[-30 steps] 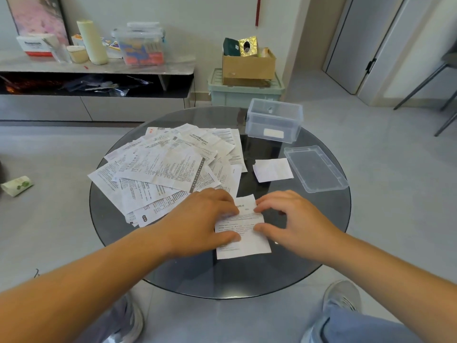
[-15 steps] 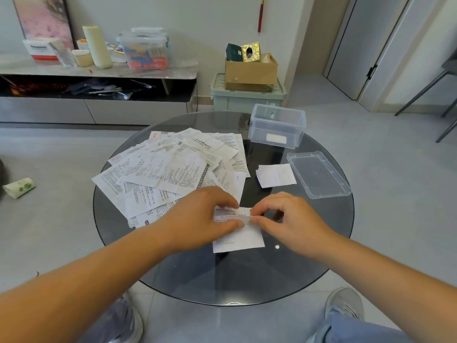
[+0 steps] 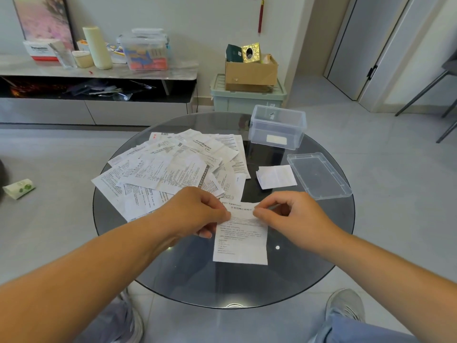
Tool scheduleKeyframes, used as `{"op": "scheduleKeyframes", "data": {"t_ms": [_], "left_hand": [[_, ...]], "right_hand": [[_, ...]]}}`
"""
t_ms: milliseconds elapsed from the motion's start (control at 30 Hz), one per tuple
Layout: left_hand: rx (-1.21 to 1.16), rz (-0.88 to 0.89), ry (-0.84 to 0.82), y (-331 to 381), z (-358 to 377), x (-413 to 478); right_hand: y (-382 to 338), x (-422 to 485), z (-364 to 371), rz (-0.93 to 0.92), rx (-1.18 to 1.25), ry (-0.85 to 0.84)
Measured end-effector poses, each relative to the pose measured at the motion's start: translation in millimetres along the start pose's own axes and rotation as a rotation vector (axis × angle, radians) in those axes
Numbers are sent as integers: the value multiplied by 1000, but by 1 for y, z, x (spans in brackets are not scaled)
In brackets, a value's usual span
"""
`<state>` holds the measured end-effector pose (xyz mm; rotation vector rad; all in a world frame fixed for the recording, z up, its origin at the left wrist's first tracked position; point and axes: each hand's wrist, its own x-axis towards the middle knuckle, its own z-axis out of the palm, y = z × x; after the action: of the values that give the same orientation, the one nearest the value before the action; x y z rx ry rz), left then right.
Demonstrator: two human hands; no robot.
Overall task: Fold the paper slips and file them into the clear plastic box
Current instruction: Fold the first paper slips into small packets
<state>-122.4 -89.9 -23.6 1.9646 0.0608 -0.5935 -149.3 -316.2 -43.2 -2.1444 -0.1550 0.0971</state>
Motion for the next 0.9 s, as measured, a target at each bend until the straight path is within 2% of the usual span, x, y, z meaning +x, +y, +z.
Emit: {"op": "scheduleKeyframes", "data": {"t_ms": [67, 233, 333, 433, 500, 600, 633, 667, 733, 800, 900], "left_hand": [[-13, 11, 5, -1, -2, 0], [-165, -33, 4, -1, -1, 0], [-253, -73, -22, -3, 0, 3], [-270, -83, -38, -3, 1, 2], [-156, -52, -58, 1, 0, -2], [341, 111, 33, 6, -5, -9], [416, 181, 95, 8, -6, -11], [406, 250, 132, 10, -6, -13], [347, 361, 84, 8, -5, -12], [400, 382, 14, 1, -3, -6], [517, 384, 81, -10, 2, 6]], "right_hand": [[-2, 0, -3, 25, 28, -27], [3, -6, -10, -119, -318, -138], [1, -12, -7, -103, -298, -258], [4, -13, -1, -140, -358, -228], [5, -12, 2, -181, -390, -185], [2, -10, 3, -180, -387, -159], [0, -9, 3, -164, -390, -149], [-1, -7, 3, -147, -401, -141], [-4, -2, 5, -133, -416, -123], [-4, 4, 6, -120, -392, -91], [-5, 10, 6, -71, -284, -42]]}}
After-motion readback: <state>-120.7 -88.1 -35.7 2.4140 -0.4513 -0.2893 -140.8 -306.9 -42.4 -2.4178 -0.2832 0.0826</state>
